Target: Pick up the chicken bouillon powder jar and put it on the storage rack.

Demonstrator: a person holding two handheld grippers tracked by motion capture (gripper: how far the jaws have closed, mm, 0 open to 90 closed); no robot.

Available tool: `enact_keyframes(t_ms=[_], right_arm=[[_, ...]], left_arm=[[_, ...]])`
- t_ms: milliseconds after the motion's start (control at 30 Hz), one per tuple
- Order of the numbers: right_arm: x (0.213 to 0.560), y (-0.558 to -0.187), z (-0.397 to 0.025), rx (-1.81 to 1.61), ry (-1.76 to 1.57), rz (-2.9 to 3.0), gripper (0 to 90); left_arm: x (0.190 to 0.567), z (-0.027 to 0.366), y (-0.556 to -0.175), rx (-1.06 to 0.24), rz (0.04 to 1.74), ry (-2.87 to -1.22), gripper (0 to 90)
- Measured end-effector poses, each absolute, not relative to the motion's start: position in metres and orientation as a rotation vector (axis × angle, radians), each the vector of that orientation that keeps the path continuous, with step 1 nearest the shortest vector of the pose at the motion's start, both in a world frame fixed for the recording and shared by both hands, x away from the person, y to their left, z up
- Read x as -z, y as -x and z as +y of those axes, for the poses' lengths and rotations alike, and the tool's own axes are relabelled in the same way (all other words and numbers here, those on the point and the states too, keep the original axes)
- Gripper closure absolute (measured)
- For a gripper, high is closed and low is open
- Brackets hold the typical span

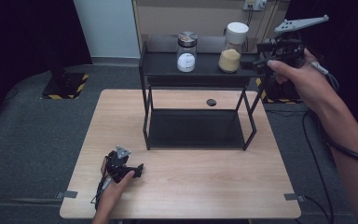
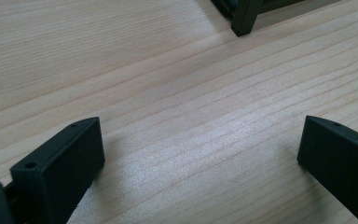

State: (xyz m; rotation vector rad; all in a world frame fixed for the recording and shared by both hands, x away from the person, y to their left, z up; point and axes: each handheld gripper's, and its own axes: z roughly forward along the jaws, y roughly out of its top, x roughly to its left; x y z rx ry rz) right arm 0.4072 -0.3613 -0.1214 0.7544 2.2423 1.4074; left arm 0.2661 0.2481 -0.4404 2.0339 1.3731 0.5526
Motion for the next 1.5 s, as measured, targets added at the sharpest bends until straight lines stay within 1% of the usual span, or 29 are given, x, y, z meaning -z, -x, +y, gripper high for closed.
enact_keyframes(t_ms=[233,600,700,1500], right_arm=[[0.138,-0.389,-0.358,-1.390,-0.747,2.267,5.3],[0.157,-0.373,-0.353,-1.360,-0.785,2.273,5.7],[0.162,-0.370,-0.347,-1.331,-0.814,2.279,7.1],[0.218,-0.357,-0.332,-1.296,-0.854,2.290,6.8]], left_arm=[[0.441,0.248,-0.266,-0.554,1.372,-2.033,0.0],[0.441,0.248,-0.266,-0.553,1.374,-2.031,0.0],[0.441,0.248,-0.266,-0.553,1.374,-2.031,0.0],[0.440,0.248,-0.266,-0.553,1.373,-2.034,0.0]])
